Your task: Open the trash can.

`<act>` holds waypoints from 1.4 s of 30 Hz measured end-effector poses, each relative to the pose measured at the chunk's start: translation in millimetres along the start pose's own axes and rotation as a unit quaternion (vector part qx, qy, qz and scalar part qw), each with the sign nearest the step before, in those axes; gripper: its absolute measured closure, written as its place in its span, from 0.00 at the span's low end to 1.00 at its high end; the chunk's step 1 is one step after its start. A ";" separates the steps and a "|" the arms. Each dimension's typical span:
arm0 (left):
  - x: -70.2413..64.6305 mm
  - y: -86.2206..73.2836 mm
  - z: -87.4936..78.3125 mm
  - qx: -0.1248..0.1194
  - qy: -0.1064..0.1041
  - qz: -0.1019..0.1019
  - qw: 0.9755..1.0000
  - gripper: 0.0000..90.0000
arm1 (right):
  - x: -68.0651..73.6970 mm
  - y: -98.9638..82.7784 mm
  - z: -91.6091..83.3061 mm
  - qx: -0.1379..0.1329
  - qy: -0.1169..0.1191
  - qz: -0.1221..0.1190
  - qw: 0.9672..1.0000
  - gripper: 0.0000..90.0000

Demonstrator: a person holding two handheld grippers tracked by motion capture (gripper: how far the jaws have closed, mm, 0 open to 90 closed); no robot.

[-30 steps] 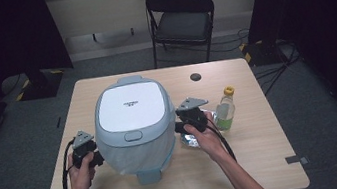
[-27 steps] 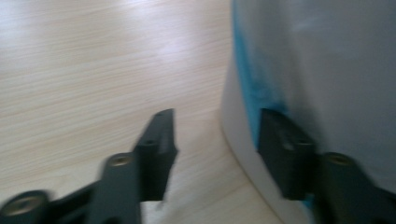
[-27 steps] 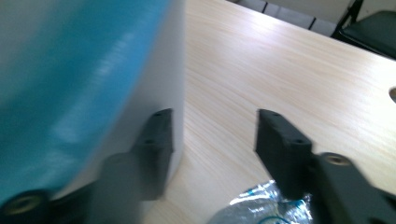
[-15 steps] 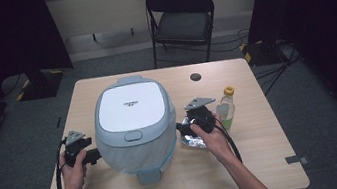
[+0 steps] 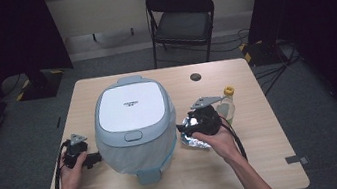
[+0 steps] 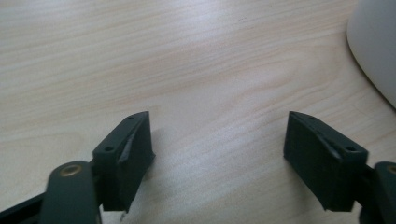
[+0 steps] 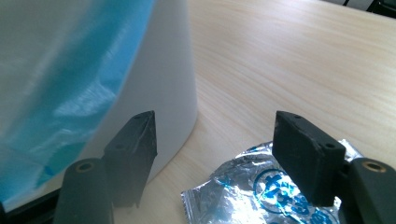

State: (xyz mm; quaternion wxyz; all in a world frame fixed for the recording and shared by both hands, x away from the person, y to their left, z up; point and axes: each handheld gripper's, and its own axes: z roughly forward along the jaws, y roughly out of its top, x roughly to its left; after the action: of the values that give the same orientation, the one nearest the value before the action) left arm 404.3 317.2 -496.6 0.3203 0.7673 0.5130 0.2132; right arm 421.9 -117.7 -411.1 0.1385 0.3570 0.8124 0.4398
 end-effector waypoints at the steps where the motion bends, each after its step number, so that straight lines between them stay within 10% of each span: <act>1: -0.2 -0.5 0.4 -0.003 0.000 -0.002 1.000 0.25 | 0.2 1.9 -2.5 -0.001 0.002 -0.002 1.000 0.34; 25: -11.0 -1.0 7.9 -0.008 -0.015 0.019 1.000 0.04 | 14.9 42.6 -74.3 -0.100 0.069 -0.015 0.993 0.76; 42: -11.6 -0.9 8.3 -0.008 -0.016 0.016 1.000 0.04 | 53.0 86.8 -92.4 -0.156 0.153 -0.063 0.974 1.00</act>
State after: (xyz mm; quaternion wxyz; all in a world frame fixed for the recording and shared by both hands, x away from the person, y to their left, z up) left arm 404.6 304.4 -503.1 0.3307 0.7760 0.4943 0.2100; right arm 374.4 -106.2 -282.7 0.0939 0.2071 0.7662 0.6011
